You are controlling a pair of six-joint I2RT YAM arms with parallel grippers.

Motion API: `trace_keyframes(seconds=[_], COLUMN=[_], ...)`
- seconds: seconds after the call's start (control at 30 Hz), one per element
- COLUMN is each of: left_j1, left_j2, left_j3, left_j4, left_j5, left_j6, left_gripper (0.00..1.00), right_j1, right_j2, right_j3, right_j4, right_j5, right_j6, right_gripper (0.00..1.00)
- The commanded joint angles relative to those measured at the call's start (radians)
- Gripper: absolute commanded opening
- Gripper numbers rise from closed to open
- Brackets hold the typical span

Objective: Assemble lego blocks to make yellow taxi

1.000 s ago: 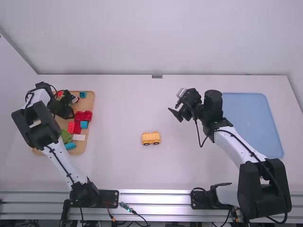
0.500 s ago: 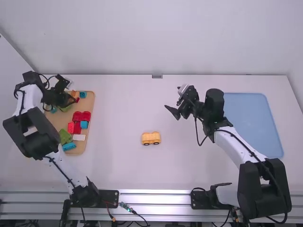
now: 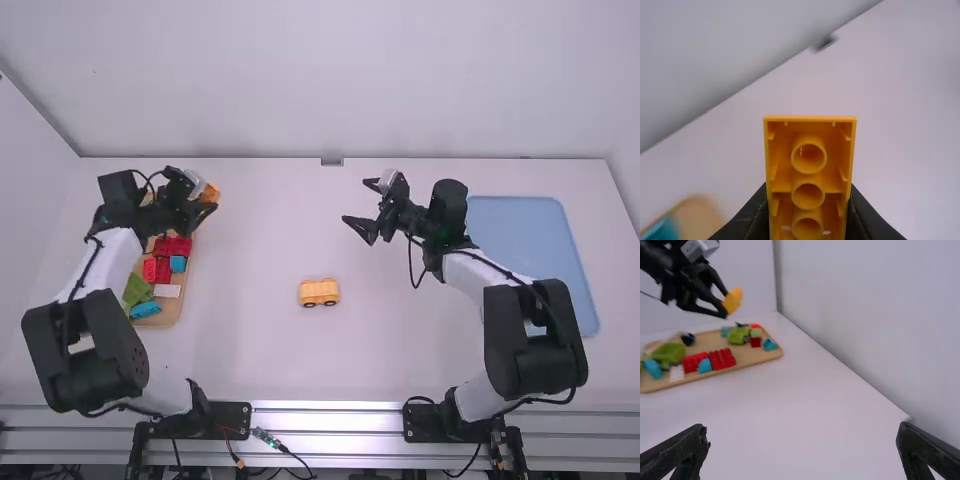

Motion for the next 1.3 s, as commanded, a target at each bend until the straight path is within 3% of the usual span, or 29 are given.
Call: trace_keyframes(seconds=[0.0, 0.1, 0.3, 0.47, 0.83, 1.03, 1.27], left_j1=[-0.093, -0.241, -0.422, -0.489, -0.495, -0.501, -0.502], left_j2=[-0.067, -0.068, -0.023, -0.013, 0.024, 0.117, 0.174], left_j3=[-0.108, -0.222, -0.299, -0.297, -0.311, -0.311, -0.311], left_j4=[0.124, 0.437, 0.764, 0.804, 0.846, 1.041, 1.214], left_j5=[0.231, 0.307, 0.329, 0.379, 0.412, 0.412, 0.412], left_j6=[-0.146, -0.36, -0.558, -0.566, -0.516, -0.675, -0.776], left_gripper=[0.02, 0.02, 0.02, 0.02, 0.02, 0.02, 0.02], right_j1=[0.024, 0.043, 0.063, 0.061, 0.091, 0.106, 0.105], right_j2=[0.04, 0.103, 0.191, 0.221, 0.219, 0.219, 0.219], right_j3=[0.07, 0.13, 0.211, 0.225, 0.224, 0.224, 0.224], right_j4=[0.027, 0.058, 0.132, 0.212, 0.211, 0.248, 0.257], right_j5=[-0.134, -0.273, -0.444, -0.589, -0.593, -0.592, -0.557], right_j6=[0.068, 0.072, 0.154, 0.245, 0.371, 0.378, 0.379], right_gripper=[0.99, 0.99, 1.0, 0.96, 0.89, 0.88, 0.75])
